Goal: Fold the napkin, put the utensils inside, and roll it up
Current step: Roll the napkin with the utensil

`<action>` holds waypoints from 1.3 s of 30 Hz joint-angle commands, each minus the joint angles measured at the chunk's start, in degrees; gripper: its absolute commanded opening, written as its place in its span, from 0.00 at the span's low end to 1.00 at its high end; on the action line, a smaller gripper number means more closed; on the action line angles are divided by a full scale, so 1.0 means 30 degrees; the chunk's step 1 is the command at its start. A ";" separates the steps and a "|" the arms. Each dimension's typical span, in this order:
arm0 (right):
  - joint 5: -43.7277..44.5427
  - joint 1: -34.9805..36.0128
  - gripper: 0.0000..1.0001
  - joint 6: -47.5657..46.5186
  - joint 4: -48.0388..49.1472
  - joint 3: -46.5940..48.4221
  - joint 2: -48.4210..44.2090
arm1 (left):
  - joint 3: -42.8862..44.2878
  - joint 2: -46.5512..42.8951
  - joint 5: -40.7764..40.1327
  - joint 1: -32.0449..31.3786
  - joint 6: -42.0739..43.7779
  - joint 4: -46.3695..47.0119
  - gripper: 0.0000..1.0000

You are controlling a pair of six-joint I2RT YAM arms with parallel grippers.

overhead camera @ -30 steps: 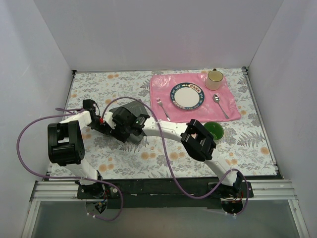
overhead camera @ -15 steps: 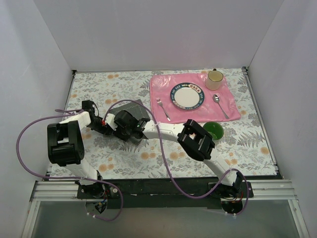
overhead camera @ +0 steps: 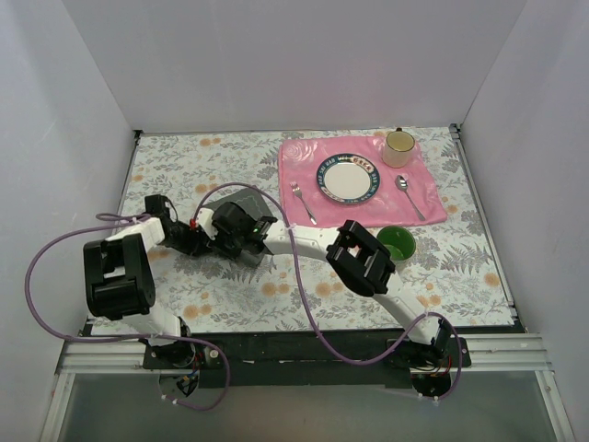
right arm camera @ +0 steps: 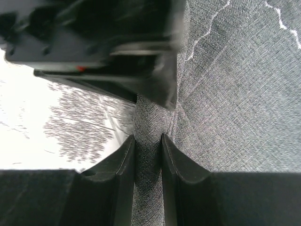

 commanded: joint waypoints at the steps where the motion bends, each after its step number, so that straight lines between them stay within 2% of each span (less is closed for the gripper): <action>1: -0.2310 -0.0110 0.07 0.2214 -0.2112 0.0513 0.0821 | -0.2263 -0.3202 -0.0346 0.0578 0.0955 0.0622 0.30; 3: -0.3333 -0.0314 0.05 0.2892 -0.2290 0.0542 0.0704 | -0.2674 -0.4496 -0.0316 0.0666 0.0984 0.1476 0.41; 5: -0.3922 -0.0490 0.02 0.4034 -0.2495 0.0718 0.0761 | -0.2676 -0.4675 -0.0200 0.0783 0.1071 0.1478 0.46; 6: -0.4592 -0.0636 0.01 0.4299 -0.2554 0.0776 0.0820 | -0.2705 -0.4762 -0.0170 0.0813 0.1130 0.1449 0.52; 11: -0.5916 -0.0960 0.01 0.5587 -0.3404 0.1890 0.1728 | -0.3378 -0.6284 -0.0257 0.0901 0.1276 0.1946 0.68; 13: -0.6618 -0.1076 0.01 0.6086 -0.3288 0.1890 0.1903 | -0.3350 -0.6783 -0.0579 0.0901 0.1364 0.1597 0.71; 16: -0.8023 -0.1486 0.01 0.7462 -0.3258 0.2212 0.2313 | -0.3028 -0.7338 -0.1924 0.0930 0.1161 0.0075 0.85; 19: -0.9576 -0.1955 0.01 0.8926 -0.2791 0.2242 0.2607 | -0.3056 -0.8128 -0.2628 0.0901 0.0751 -0.1157 0.85; 22: -1.1771 -0.2541 0.01 1.0509 -0.1825 0.2067 0.3074 | -0.3378 -0.8483 -0.2137 0.0872 0.0340 -0.1307 0.80; 27: -1.4819 -0.3331 0.01 1.3554 0.1923 -0.0129 0.3251 | -0.3408 -0.7548 -0.2102 -0.0035 0.0018 -0.1159 0.76; 32: -1.6081 -0.3860 0.01 1.6949 0.5176 -0.1475 0.3574 | -0.3847 -0.6991 -0.2249 -0.0738 -0.0802 -0.0576 0.76; 39: -1.6348 -0.4153 0.01 1.8451 0.6147 -0.1654 0.3722 | -0.3965 -0.5672 -0.2804 -0.1237 -0.1477 0.0364 0.72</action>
